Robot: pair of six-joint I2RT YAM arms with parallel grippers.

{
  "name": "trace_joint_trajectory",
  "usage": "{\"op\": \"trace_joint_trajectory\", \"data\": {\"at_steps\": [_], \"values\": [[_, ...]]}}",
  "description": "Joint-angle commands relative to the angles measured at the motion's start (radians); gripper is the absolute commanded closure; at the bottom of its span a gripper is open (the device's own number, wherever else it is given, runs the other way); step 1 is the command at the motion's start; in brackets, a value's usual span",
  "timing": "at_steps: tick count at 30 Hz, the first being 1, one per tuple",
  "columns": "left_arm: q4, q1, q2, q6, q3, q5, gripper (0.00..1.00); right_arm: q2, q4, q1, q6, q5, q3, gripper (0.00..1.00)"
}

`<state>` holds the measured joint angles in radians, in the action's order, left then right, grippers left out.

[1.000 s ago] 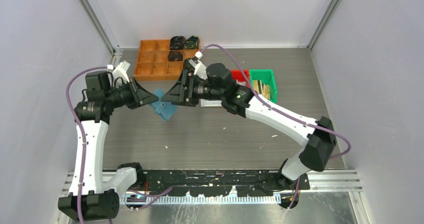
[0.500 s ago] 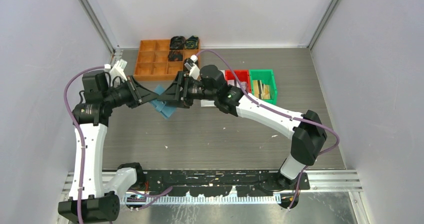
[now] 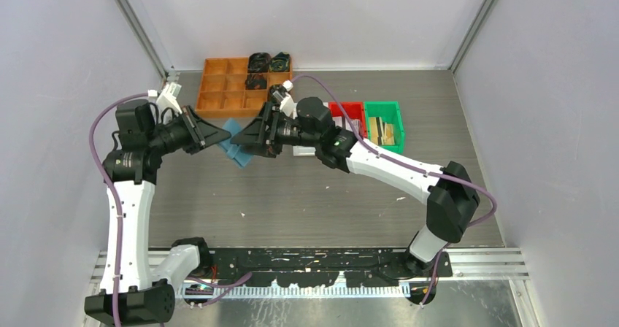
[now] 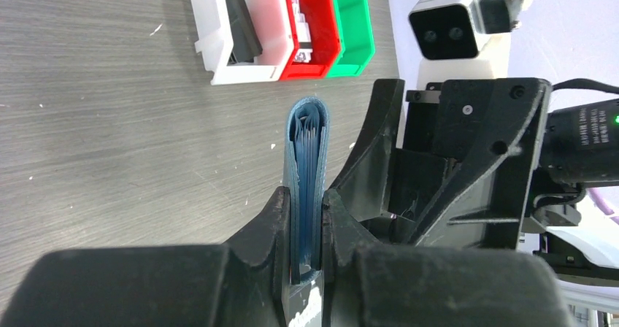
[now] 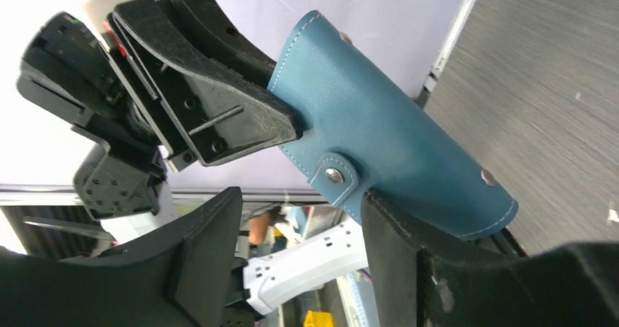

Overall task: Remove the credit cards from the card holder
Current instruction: Open the card holder.

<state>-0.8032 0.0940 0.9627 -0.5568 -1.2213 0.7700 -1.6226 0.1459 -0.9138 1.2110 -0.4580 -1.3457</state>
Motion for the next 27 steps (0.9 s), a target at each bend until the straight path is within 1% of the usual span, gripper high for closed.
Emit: {"op": "trace_joint_trajectory", "data": {"at_steps": [1, 5, 9, 12, 19, 21, 24, 25, 27], "values": [[0.113, -0.003, -0.034, -0.081, -0.07, 0.099, 1.0, -0.043, 0.284, 0.007, 0.197, -0.008, 0.036, 0.35], [0.128, -0.002, -0.036, -0.109, -0.074, 0.113, 1.0, -0.081, 0.405, 0.006, 0.283, 0.008, 0.014, 0.37], [0.154, -0.003, -0.043, -0.133, -0.075, 0.116, 1.0, -0.083, 0.442, 0.004, 0.309, 0.032, 0.017, 0.41], [0.173, -0.003, -0.049, -0.159, -0.067, 0.117, 1.0, -0.098, 0.561, 0.004, 0.382, 0.045, 0.041, 0.44], [0.188, -0.003, -0.078, -0.204, -0.007, 0.097, 1.0, -0.147, 0.717, -0.009, 0.457, 0.047, 0.002, 0.53], [0.191, -0.003, -0.086, -0.21, 0.011, 0.085, 1.0, -0.146, 0.708, -0.013, 0.445, 0.051, -0.002, 0.58], [0.191, -0.002, -0.088, -0.217, 0.016, 0.07, 1.0, -0.137, 0.684, -0.022, 0.418, 0.066, 0.001, 0.71], [0.193, -0.003, -0.09, -0.22, 0.018, 0.067, 1.0, -0.136, 0.673, -0.023, 0.408, 0.067, -0.002, 0.74], [0.193, -0.002, -0.09, -0.222, 0.021, 0.056, 1.0, -0.134, 0.648, -0.03, 0.389, 0.062, -0.012, 0.75]]}}
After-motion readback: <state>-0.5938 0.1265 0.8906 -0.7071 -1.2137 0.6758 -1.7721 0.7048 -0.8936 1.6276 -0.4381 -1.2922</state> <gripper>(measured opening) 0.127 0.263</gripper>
